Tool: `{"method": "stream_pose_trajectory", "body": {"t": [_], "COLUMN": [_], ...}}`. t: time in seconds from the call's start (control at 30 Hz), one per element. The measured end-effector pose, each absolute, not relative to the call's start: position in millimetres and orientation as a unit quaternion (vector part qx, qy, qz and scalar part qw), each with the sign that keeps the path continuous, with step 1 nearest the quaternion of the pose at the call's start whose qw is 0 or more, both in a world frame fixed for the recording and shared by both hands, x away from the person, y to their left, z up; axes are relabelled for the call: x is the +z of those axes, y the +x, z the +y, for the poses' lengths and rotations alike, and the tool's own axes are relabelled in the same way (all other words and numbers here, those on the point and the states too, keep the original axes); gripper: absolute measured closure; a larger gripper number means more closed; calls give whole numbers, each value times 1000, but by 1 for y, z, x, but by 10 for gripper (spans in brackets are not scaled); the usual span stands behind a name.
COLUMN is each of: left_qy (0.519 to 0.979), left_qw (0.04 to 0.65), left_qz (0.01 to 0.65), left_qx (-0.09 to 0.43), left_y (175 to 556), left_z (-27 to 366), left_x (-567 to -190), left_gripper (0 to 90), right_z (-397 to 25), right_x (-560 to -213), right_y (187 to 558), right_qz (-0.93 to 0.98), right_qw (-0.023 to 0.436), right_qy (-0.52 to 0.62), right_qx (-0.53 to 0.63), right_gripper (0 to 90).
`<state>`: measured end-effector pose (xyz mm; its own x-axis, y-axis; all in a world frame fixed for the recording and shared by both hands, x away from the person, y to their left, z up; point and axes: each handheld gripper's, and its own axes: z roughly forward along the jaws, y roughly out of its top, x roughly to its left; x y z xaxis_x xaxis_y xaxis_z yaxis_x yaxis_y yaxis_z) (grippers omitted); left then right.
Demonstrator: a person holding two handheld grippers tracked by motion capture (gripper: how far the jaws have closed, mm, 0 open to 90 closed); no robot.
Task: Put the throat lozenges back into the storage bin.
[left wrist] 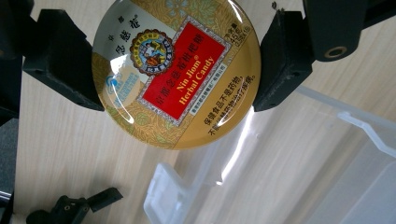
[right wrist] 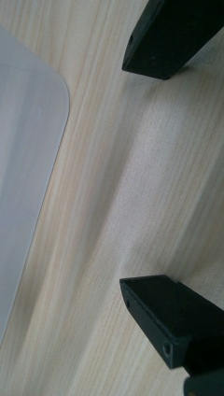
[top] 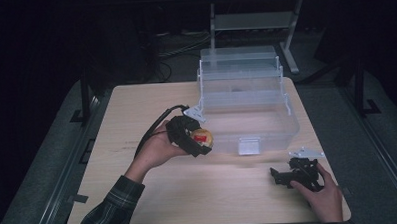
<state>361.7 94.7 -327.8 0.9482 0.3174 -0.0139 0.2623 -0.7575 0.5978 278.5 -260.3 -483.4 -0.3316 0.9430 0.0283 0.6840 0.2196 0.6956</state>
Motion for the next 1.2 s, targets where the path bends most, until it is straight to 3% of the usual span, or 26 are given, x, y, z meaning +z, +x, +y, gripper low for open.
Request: {"method": "stream_pose_trajectory", "body": {"t": [1.2], "left_qy": [932], "left_qw": [308], "left_qz": [181], "left_qx": [56], "left_y": [418], "left_z": [74], "left_x": [-326], "left_gripper": [196], "right_z": [-260], "right_x": [-484], "right_y": [279], "right_qz": [754], "right_qw": [208], "right_qy": [539], "right_qx": [314], "right_gripper": [0]}}
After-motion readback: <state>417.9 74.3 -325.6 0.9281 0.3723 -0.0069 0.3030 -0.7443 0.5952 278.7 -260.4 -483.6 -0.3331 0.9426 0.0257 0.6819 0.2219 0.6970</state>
